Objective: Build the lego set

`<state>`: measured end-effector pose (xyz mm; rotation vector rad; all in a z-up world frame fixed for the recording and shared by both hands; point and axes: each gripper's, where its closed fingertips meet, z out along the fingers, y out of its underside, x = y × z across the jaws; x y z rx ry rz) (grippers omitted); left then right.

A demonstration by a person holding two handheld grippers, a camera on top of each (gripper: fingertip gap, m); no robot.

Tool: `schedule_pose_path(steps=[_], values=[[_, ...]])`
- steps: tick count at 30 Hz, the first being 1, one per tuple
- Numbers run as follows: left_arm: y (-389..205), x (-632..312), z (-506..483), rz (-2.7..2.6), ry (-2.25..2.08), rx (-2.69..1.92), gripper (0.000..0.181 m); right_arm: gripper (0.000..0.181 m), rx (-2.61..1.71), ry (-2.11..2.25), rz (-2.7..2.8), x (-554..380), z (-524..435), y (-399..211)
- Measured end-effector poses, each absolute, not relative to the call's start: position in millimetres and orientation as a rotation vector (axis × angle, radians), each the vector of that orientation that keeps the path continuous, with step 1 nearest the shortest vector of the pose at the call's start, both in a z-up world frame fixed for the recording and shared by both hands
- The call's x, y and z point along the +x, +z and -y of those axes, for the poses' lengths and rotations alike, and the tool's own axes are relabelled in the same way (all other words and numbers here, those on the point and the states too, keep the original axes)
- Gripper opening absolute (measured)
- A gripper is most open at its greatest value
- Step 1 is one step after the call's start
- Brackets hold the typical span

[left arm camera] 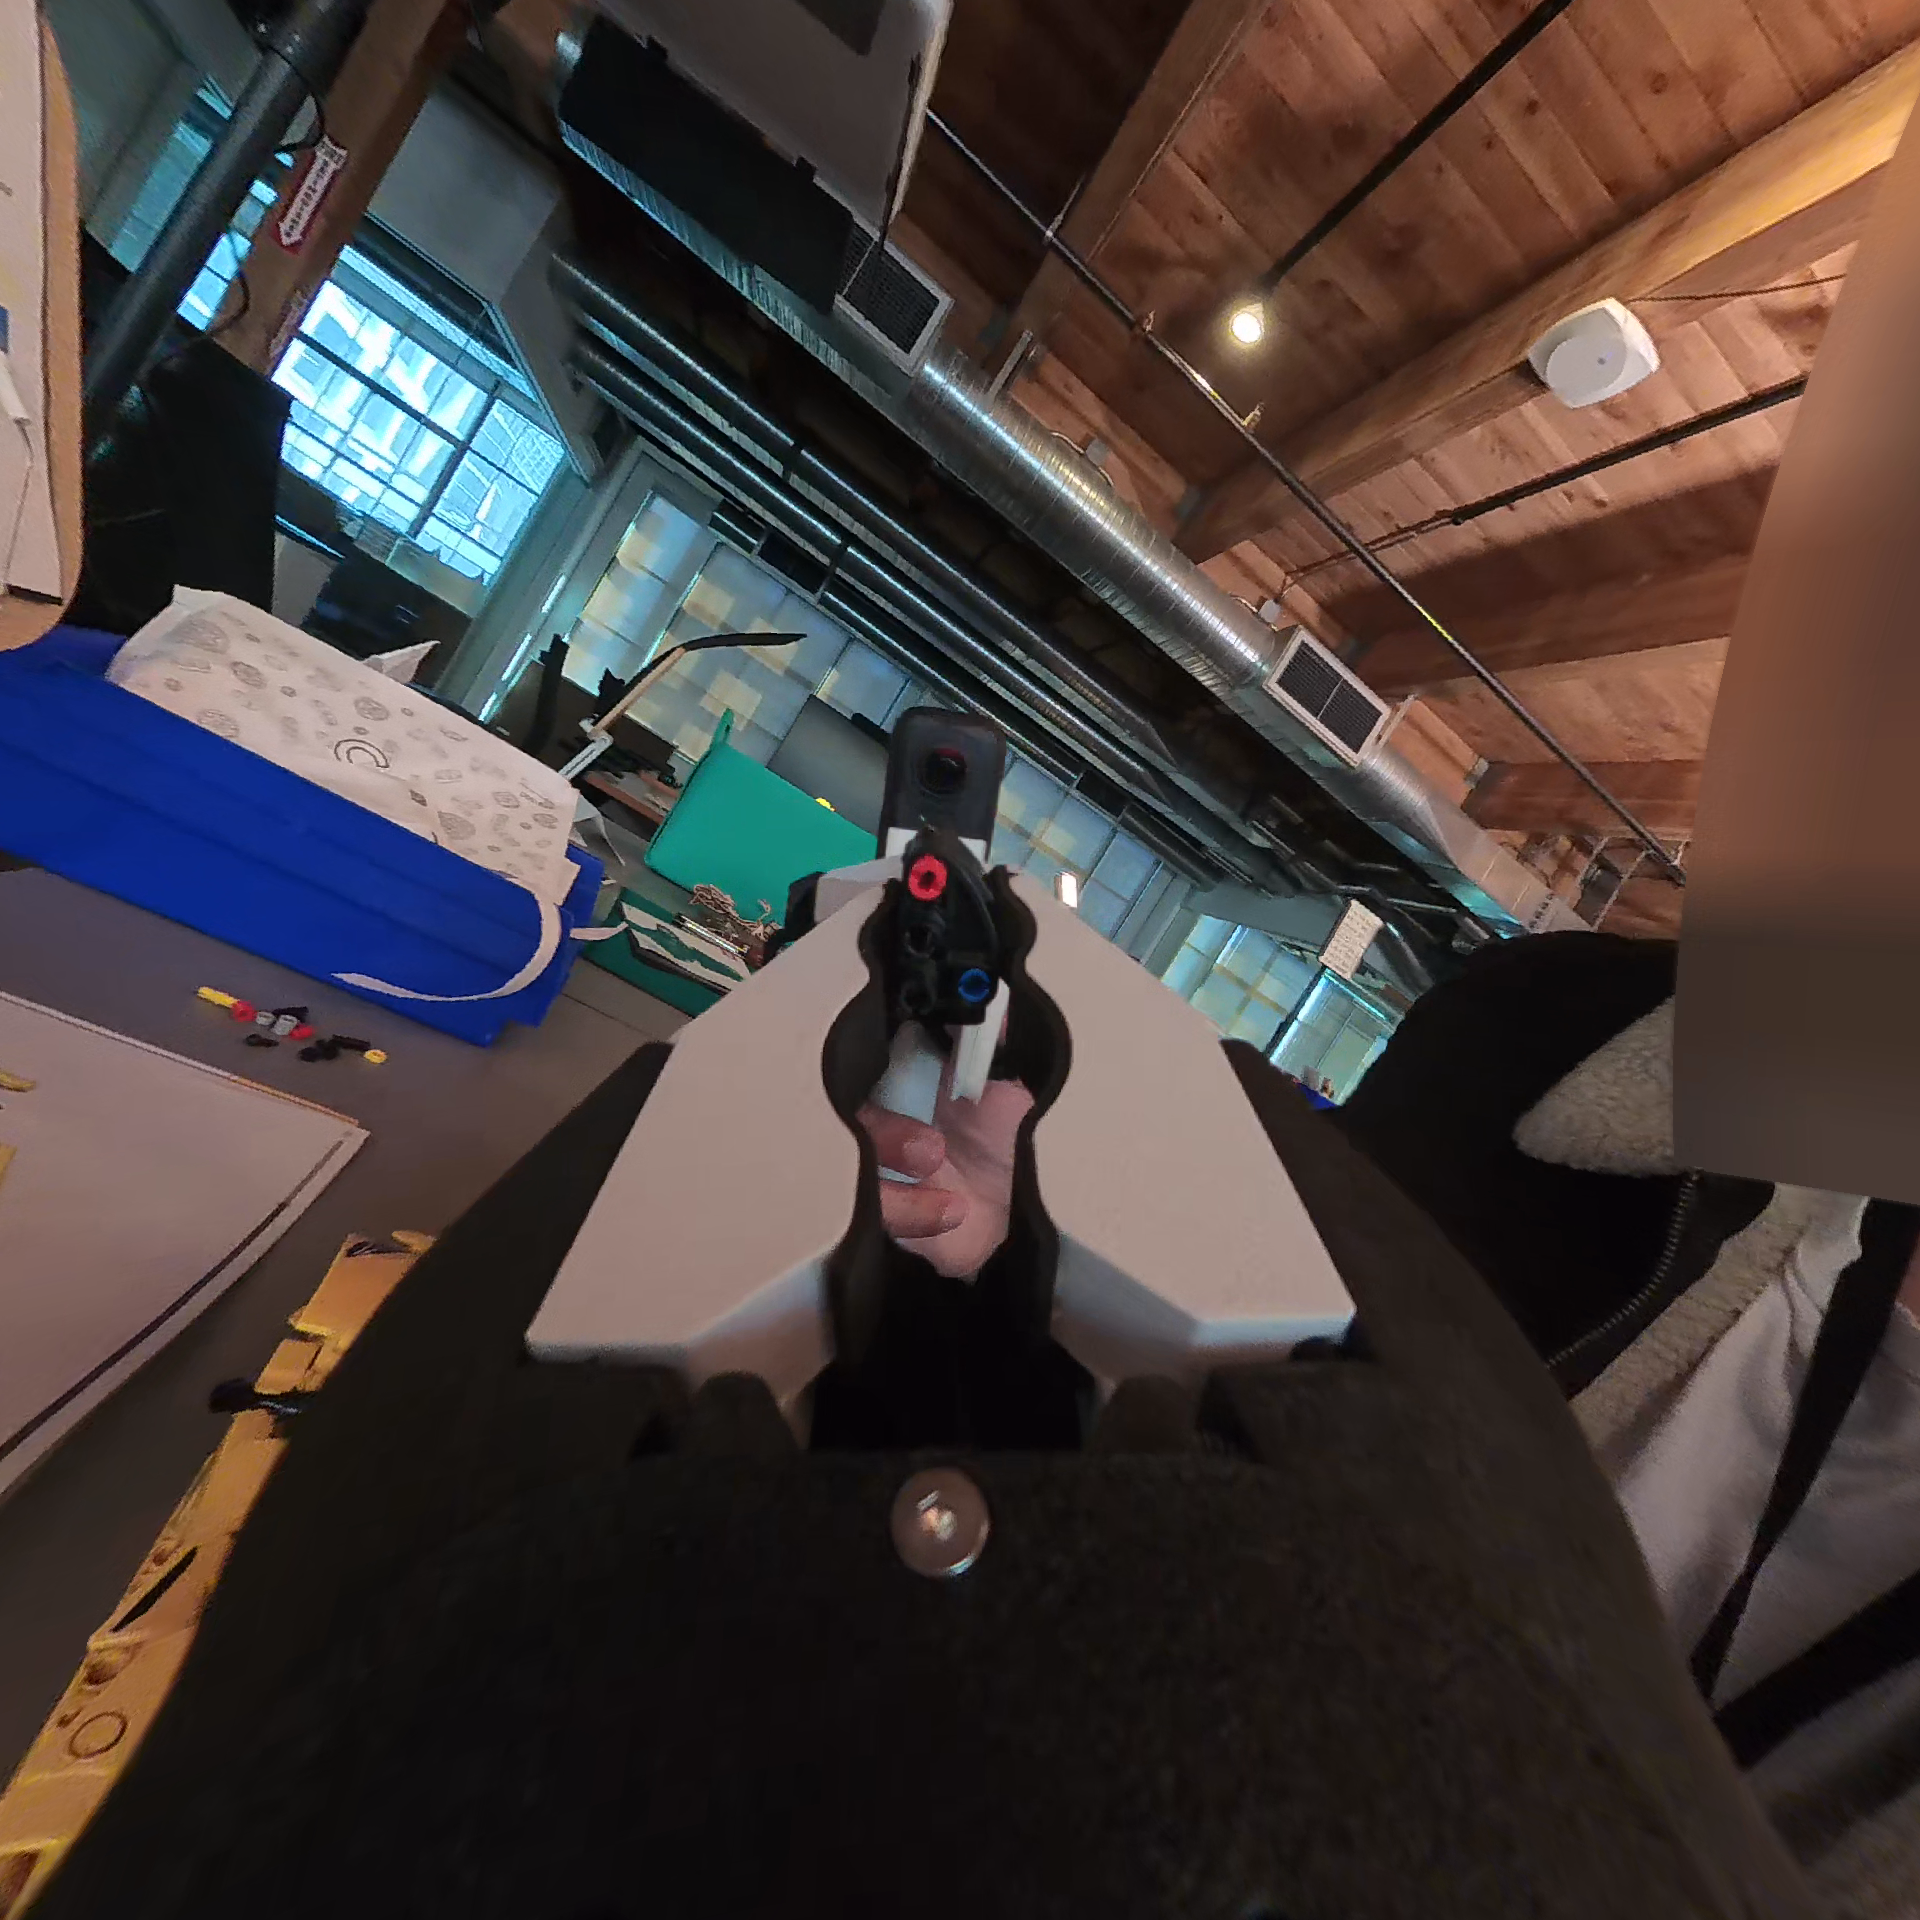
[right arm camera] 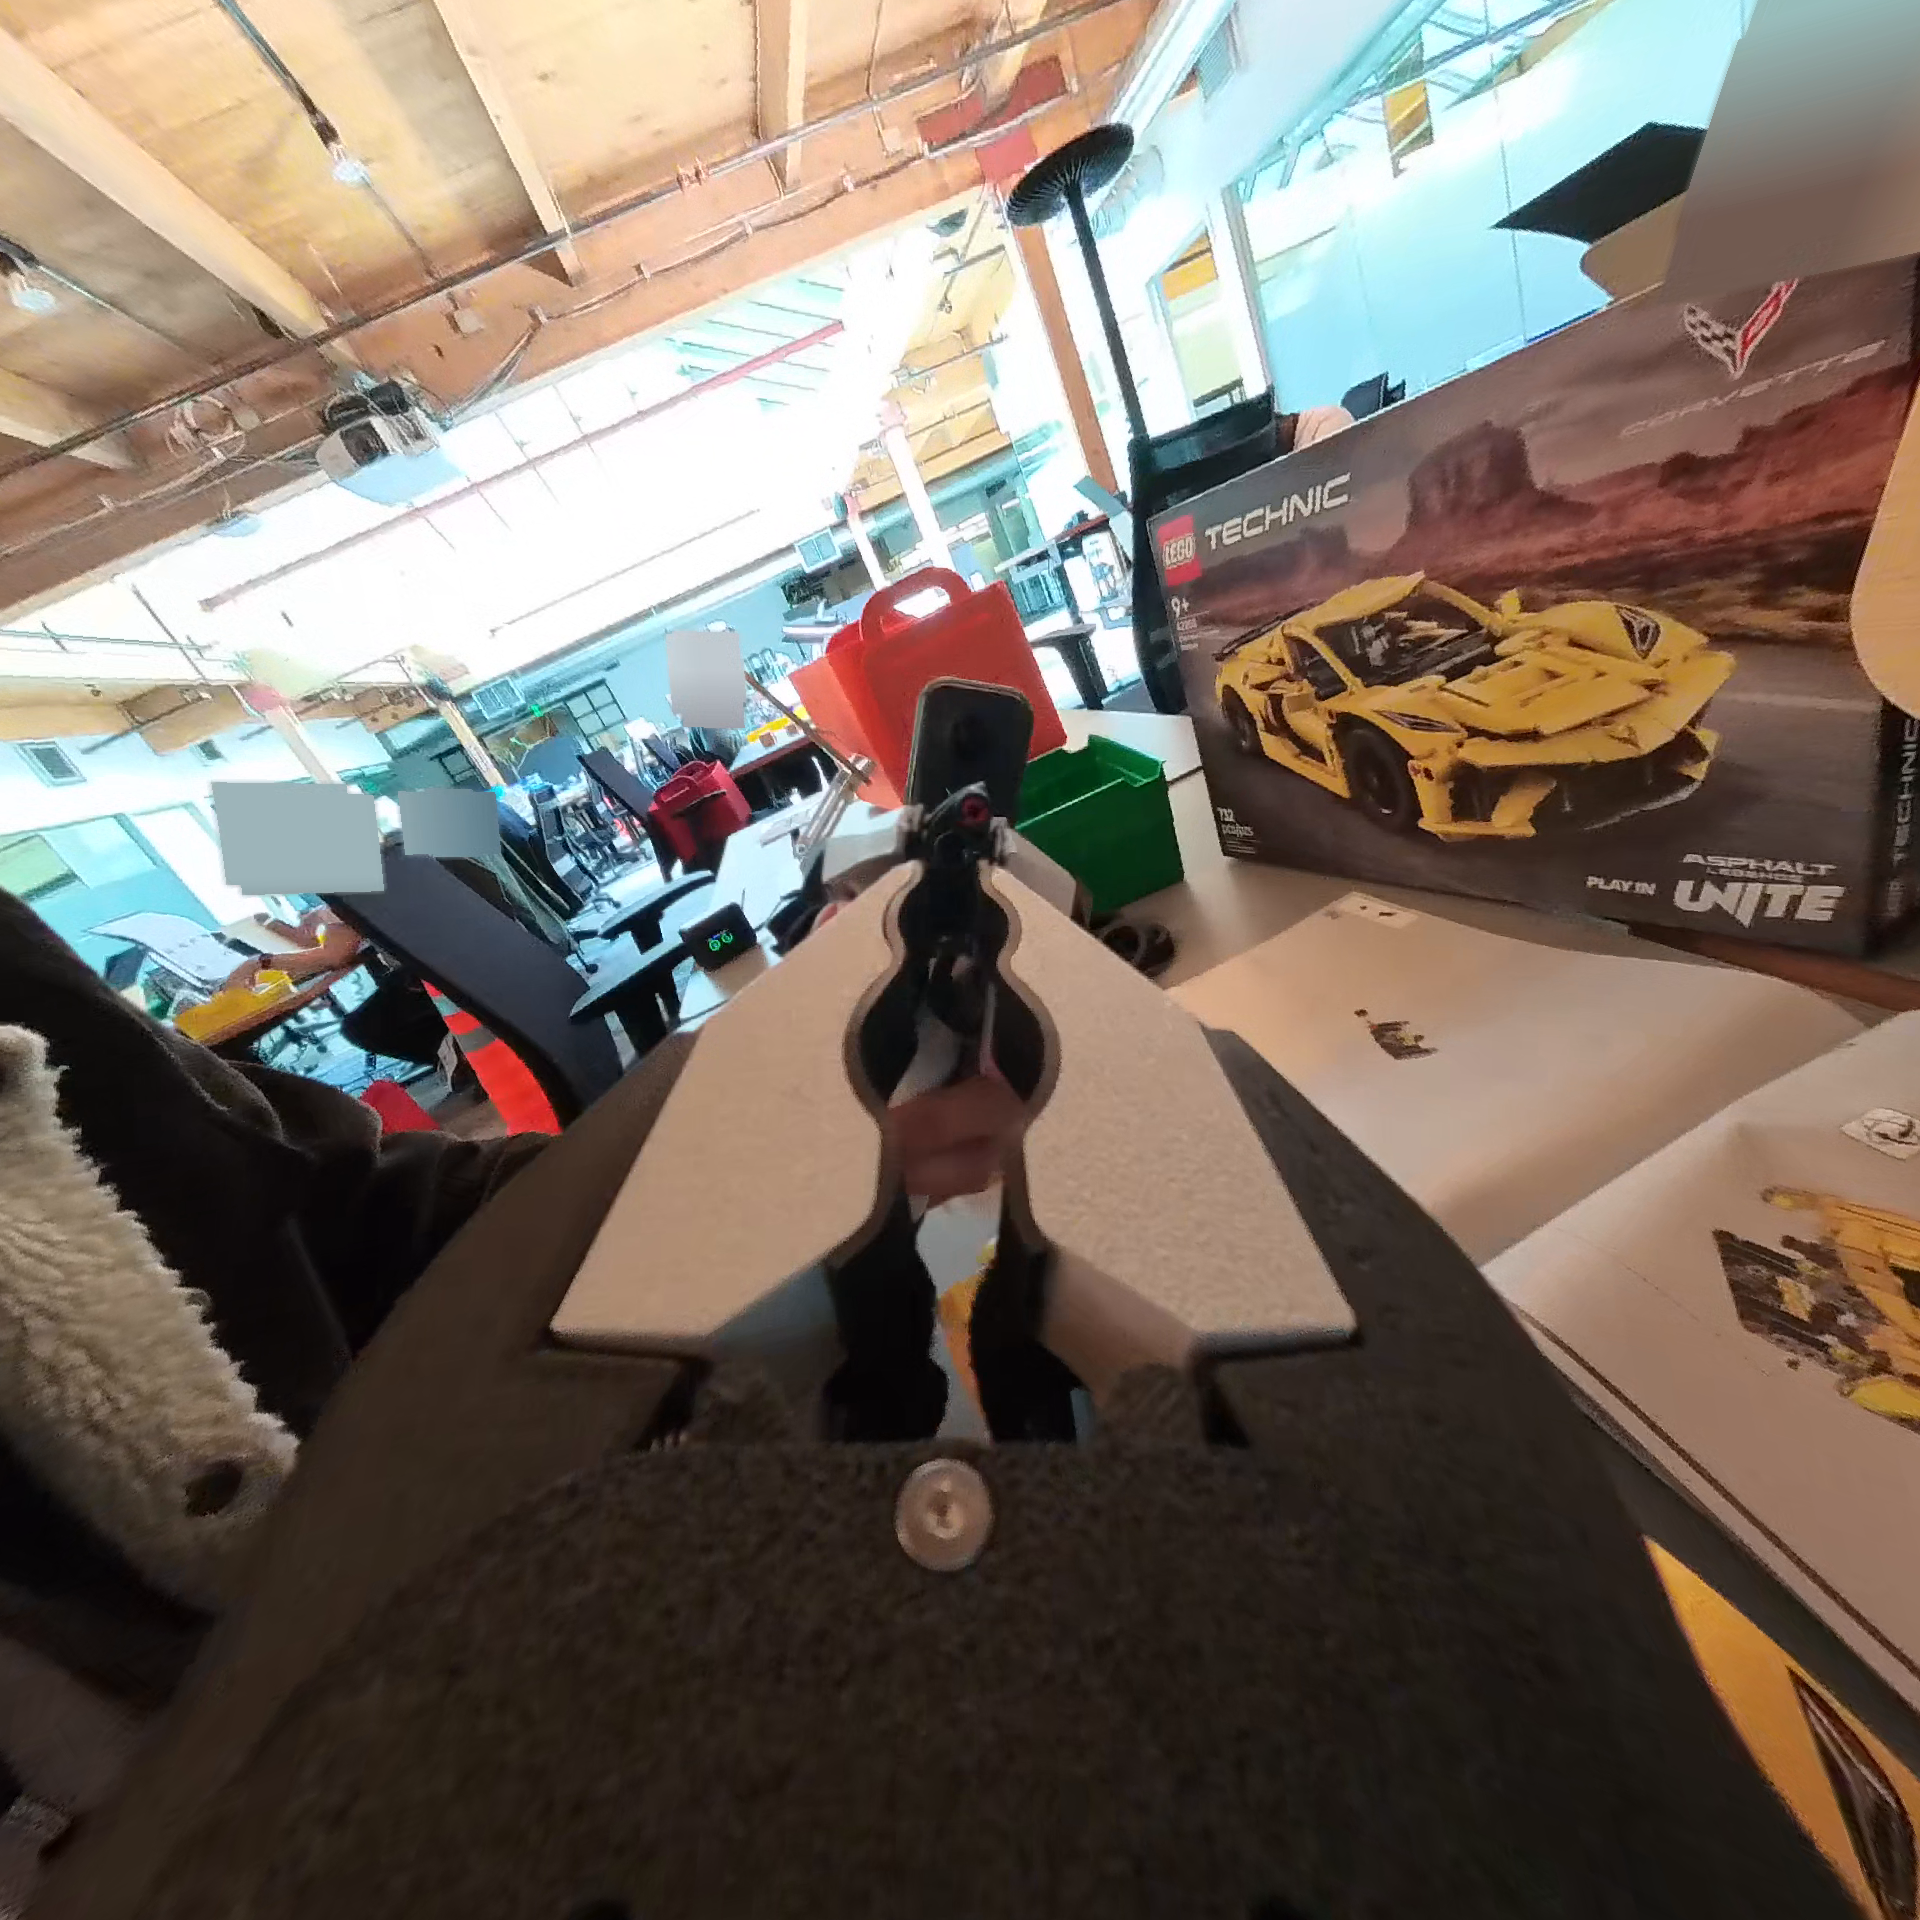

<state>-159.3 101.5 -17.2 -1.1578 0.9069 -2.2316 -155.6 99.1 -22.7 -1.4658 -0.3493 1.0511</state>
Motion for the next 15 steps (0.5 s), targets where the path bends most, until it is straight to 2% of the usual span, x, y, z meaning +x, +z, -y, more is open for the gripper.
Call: schedule_pose_path(steps=[15], values=[[-40, -145, -102, -0.973, -2.101, -1.352, 0.016, 0.006, -1.505, 1.210, 0.253, -144, -105, -47]])
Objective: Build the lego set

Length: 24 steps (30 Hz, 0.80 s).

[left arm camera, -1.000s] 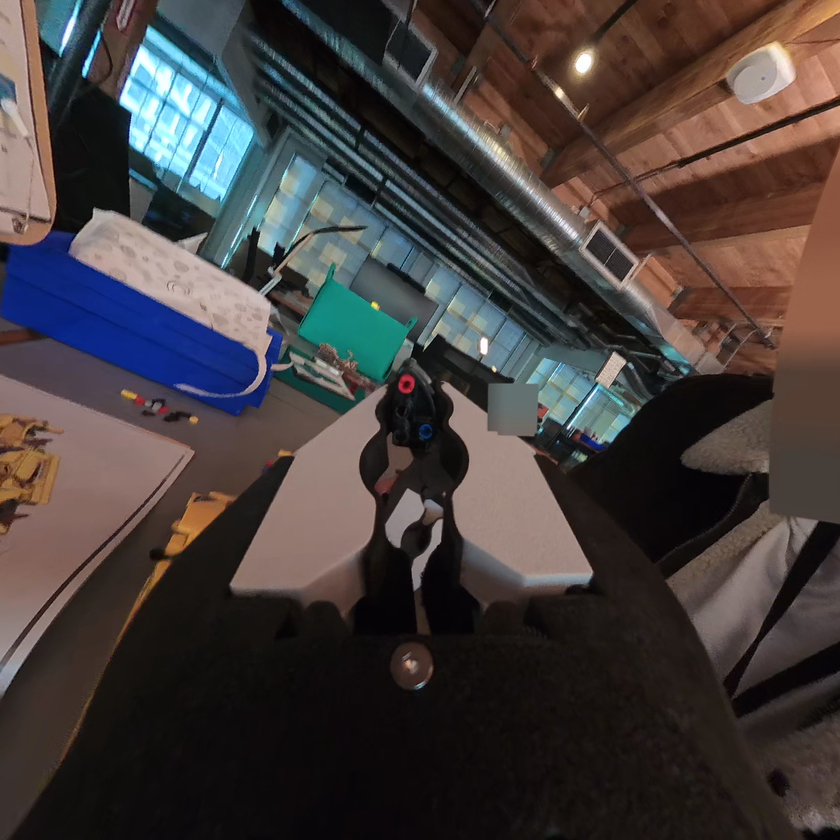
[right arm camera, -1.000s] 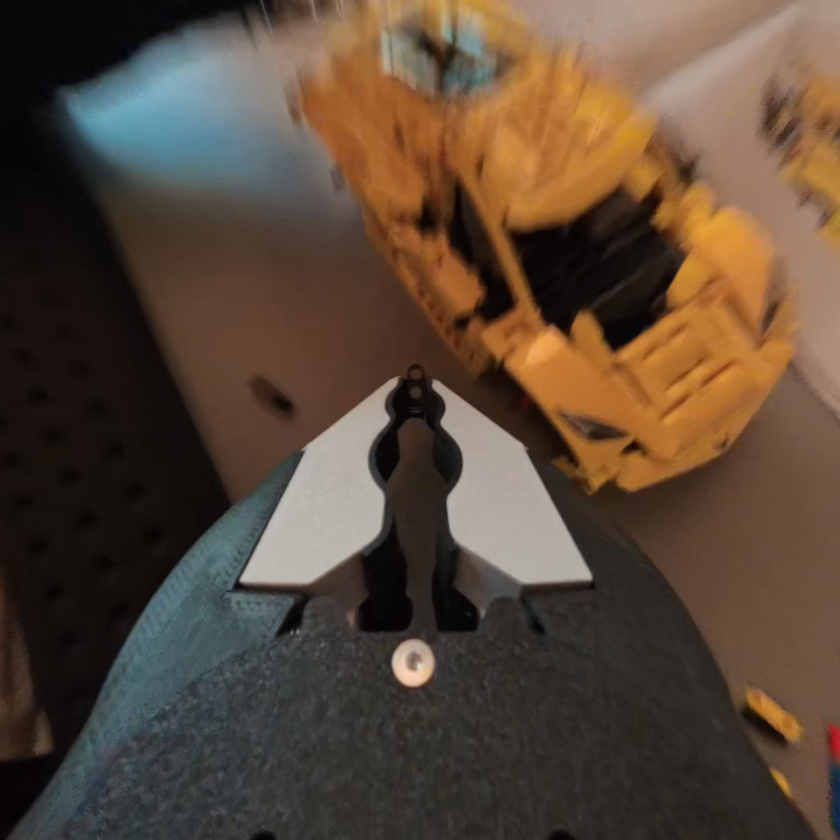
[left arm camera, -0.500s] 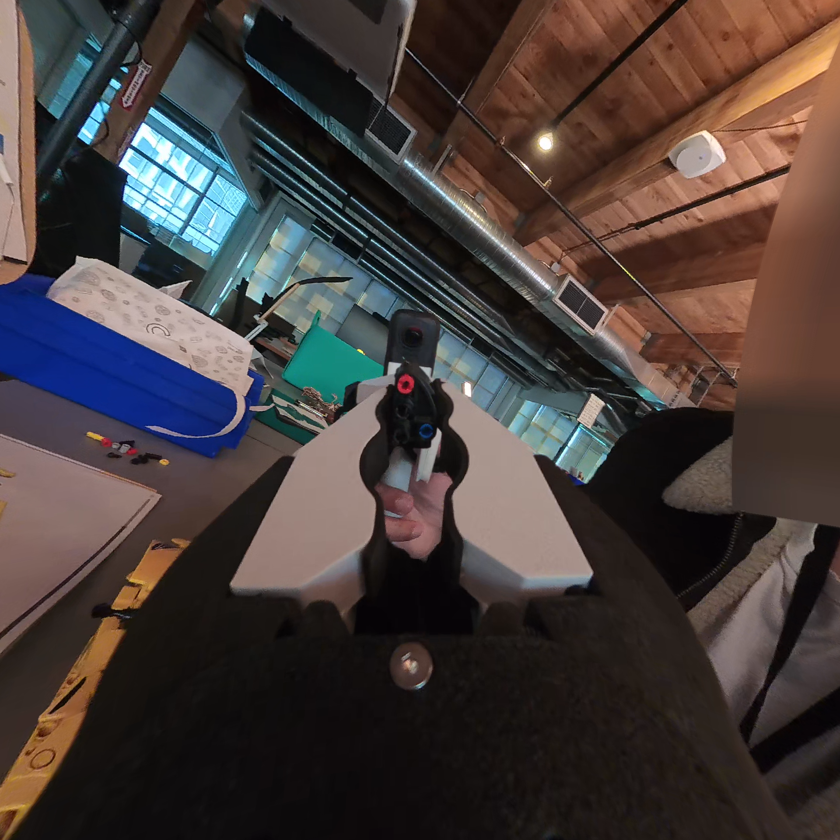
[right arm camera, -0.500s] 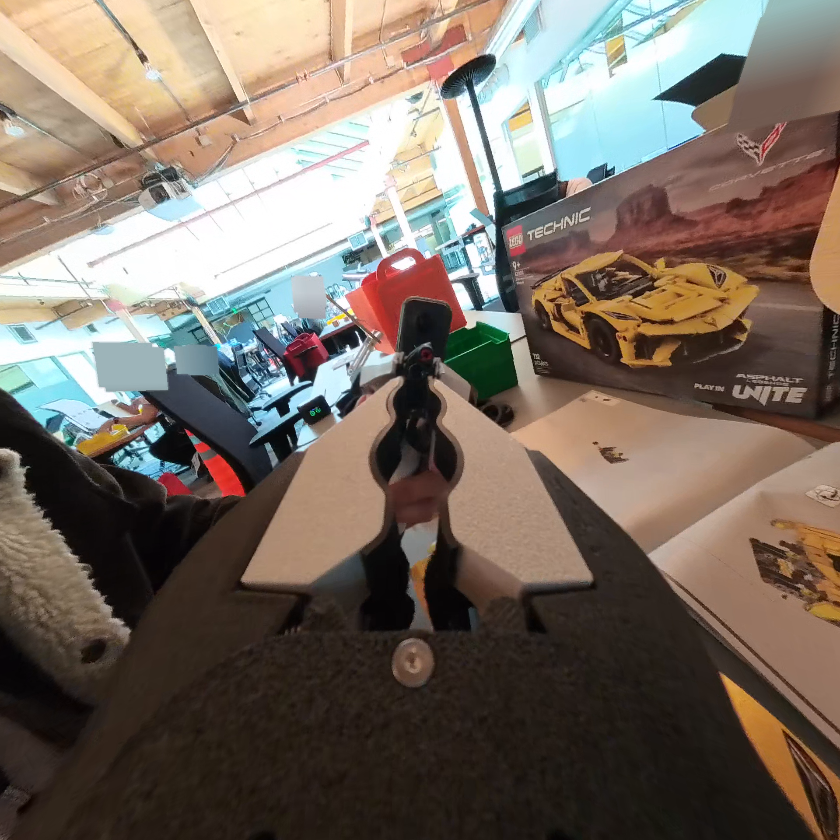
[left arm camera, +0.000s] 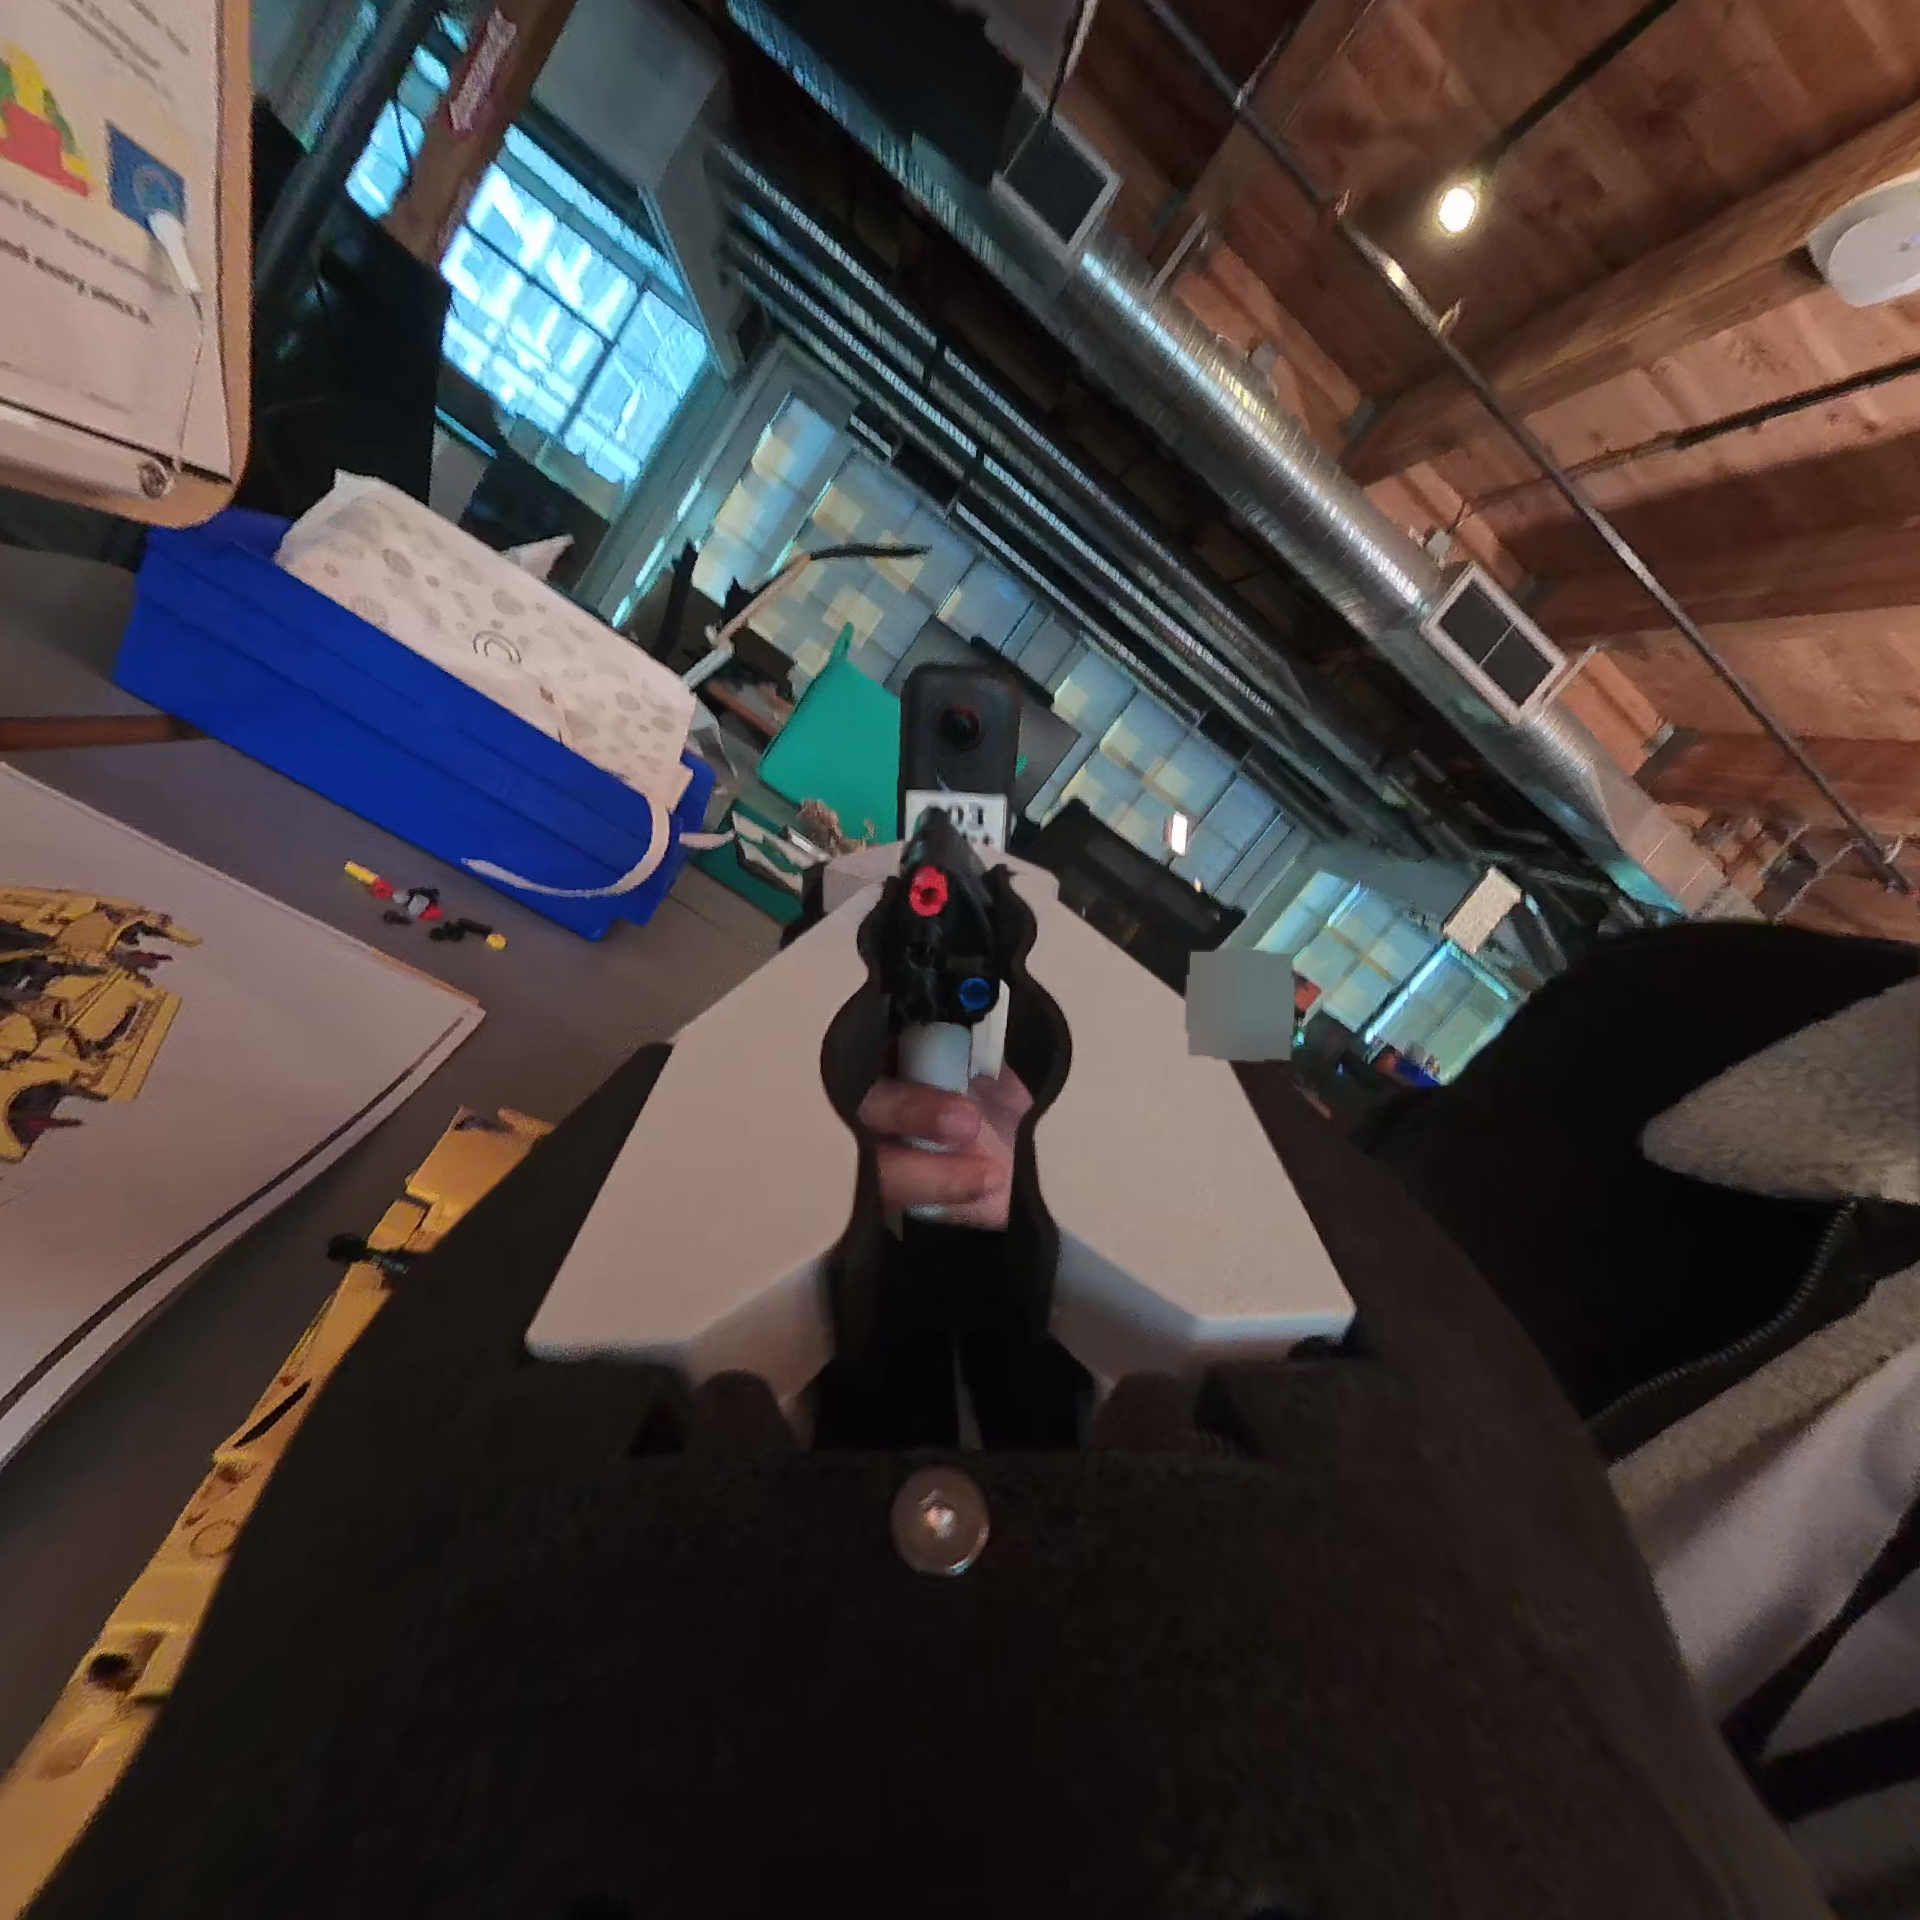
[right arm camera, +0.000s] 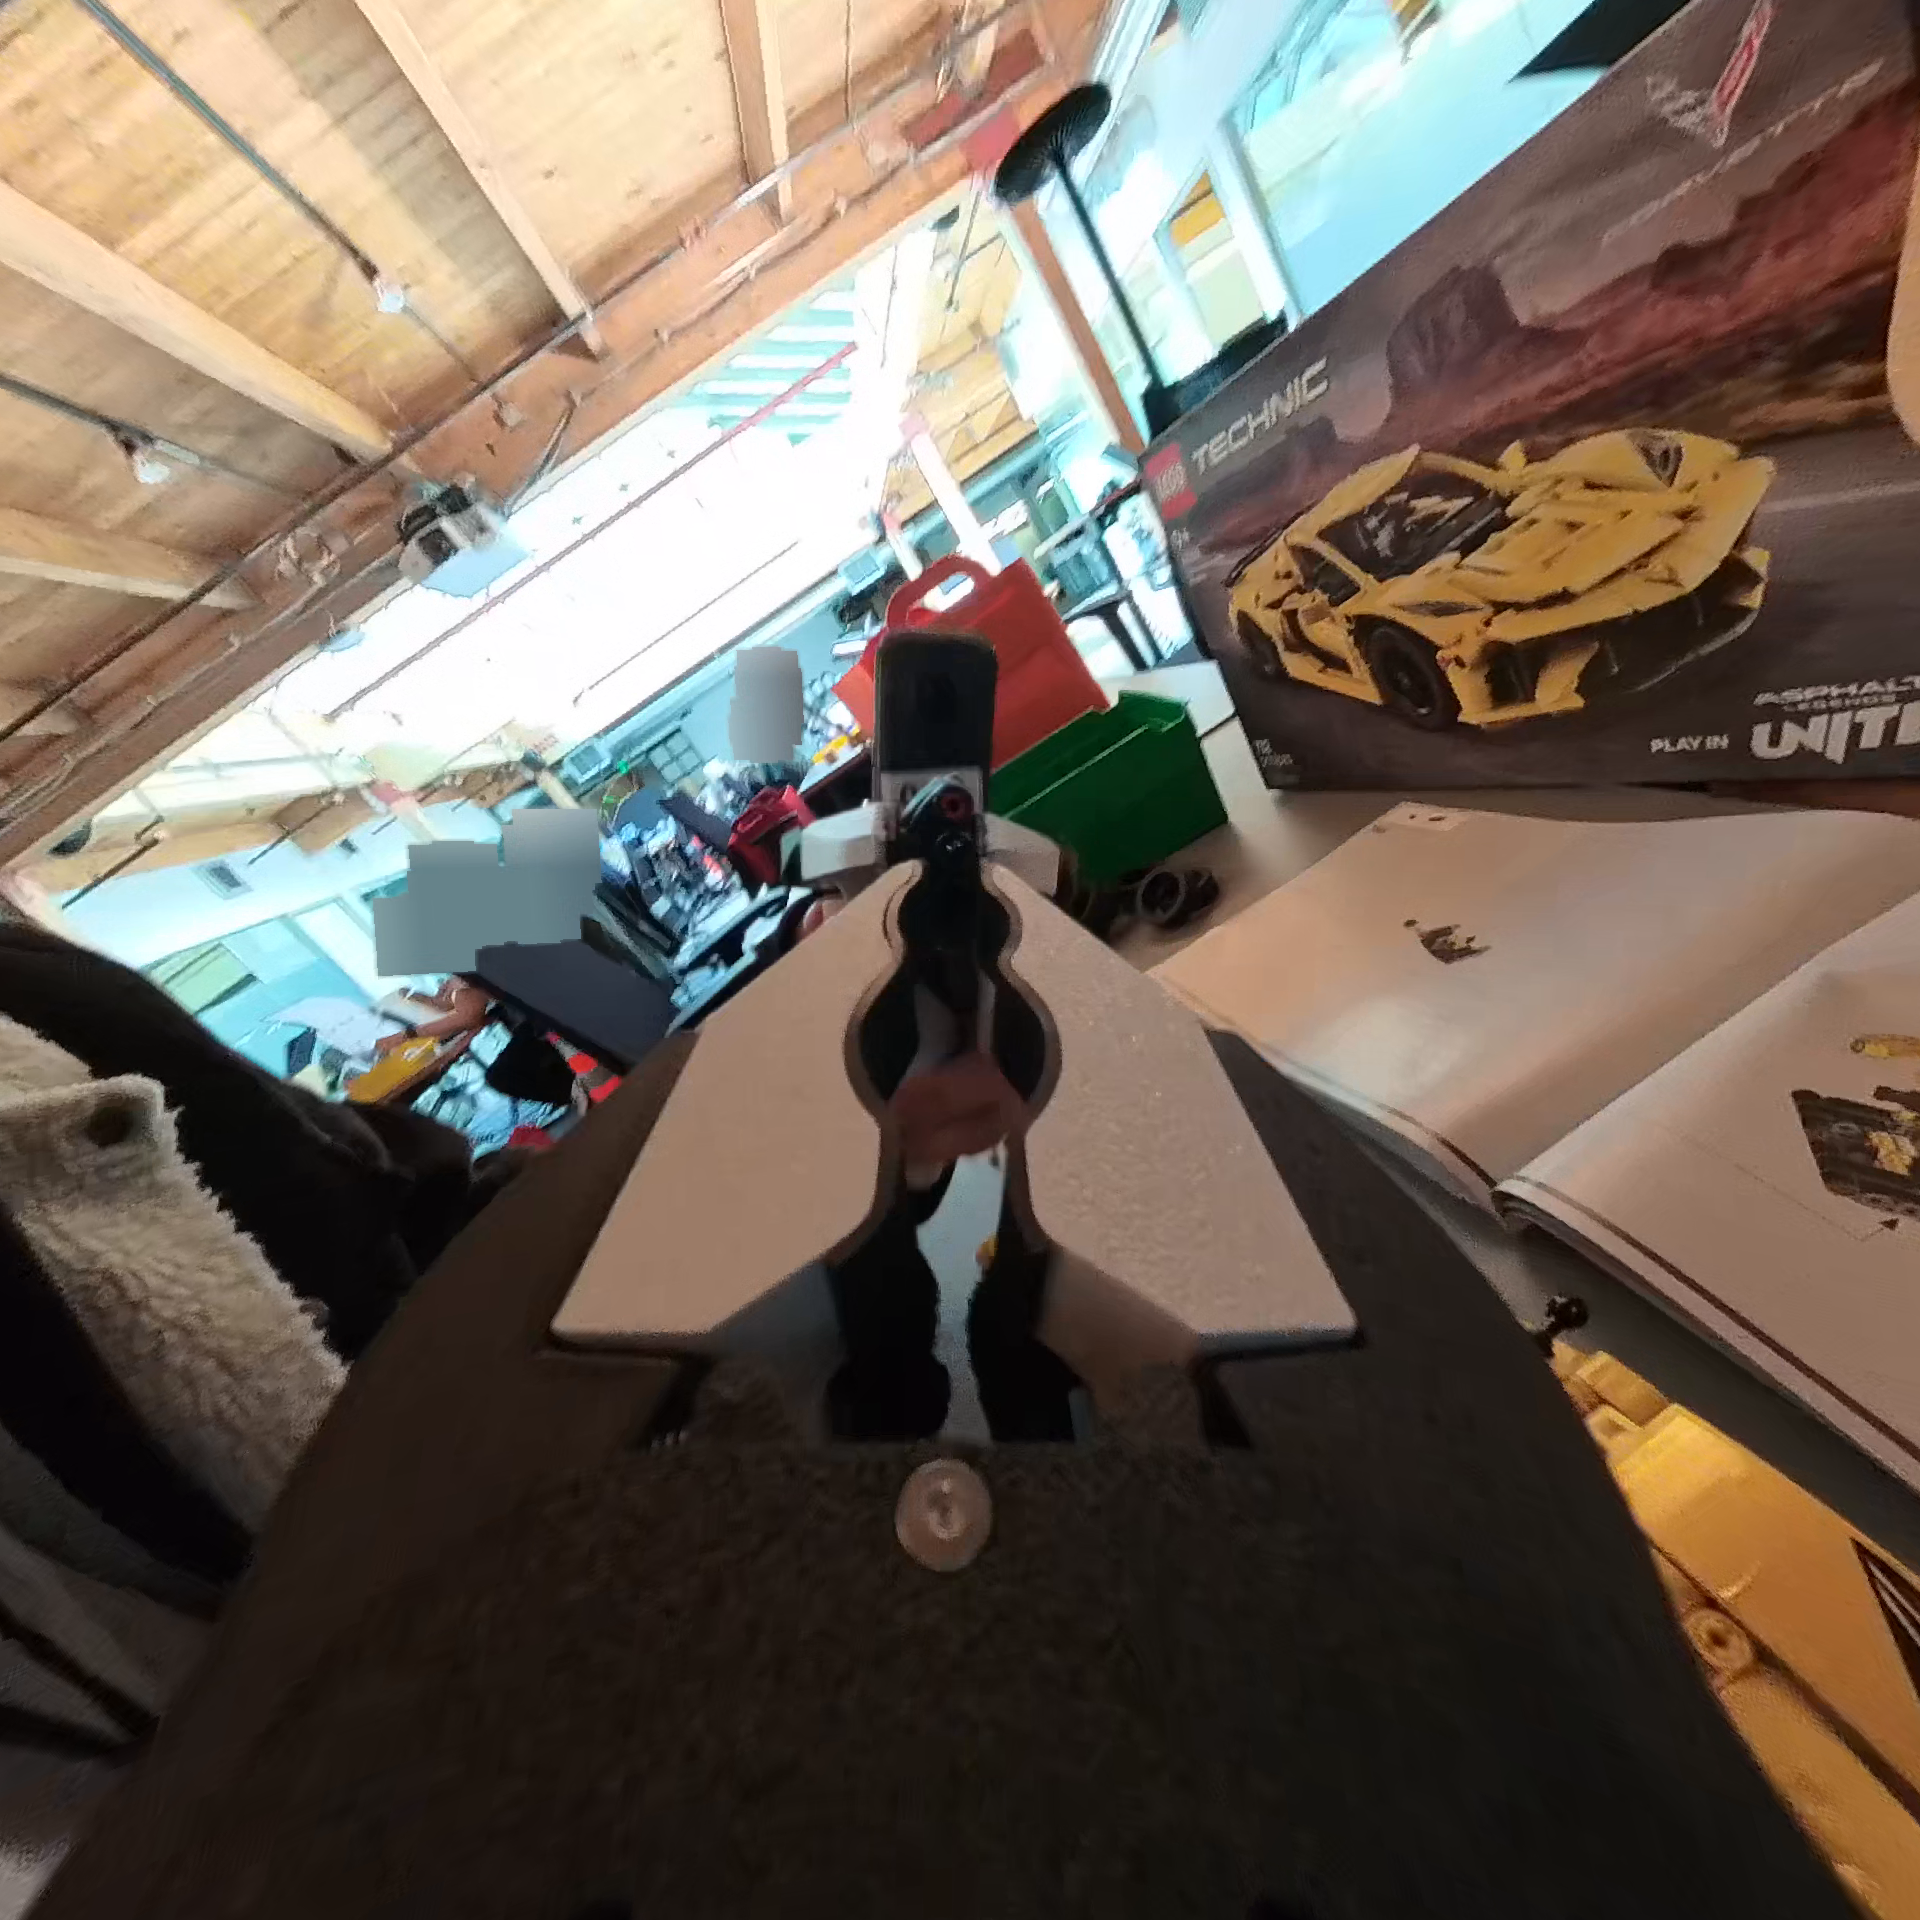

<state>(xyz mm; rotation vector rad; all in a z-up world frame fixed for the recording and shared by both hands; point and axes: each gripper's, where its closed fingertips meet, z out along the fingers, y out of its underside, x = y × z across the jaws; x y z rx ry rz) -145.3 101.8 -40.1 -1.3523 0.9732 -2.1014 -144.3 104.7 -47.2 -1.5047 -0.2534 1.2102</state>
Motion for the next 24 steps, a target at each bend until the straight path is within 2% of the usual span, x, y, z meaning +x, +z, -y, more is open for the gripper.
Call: schedule_pose_path(steps=[7, 14, 18, 20, 24], values=[[-55, -143, -99, -1.077, -2.044, -1.465, 0.016, 0.005, -1.538, 1.422, 0.215, -144, -103, -61], [-65, -141, -102, -1.075, -2.041, -1.534, 0.016, 0.006, -1.605, 1.366, 0.227, -143, -105, -74], [-60, -138, -98, -1.061, -2.033, -1.520, 0.016, 0.006, -1.486, 1.665, 0.135, -139, -100, -65], [-73, -137, -103, -1.143, -1.851, -1.581, 0.016, 0.006, -1.585, 1.491, 0.157, -140, -107, -82], [-73, -137, -104, -1.124, -1.873, -1.588, 0.016, 0.005, -1.648, 1.225, 0.292, -140, -108, -83]])
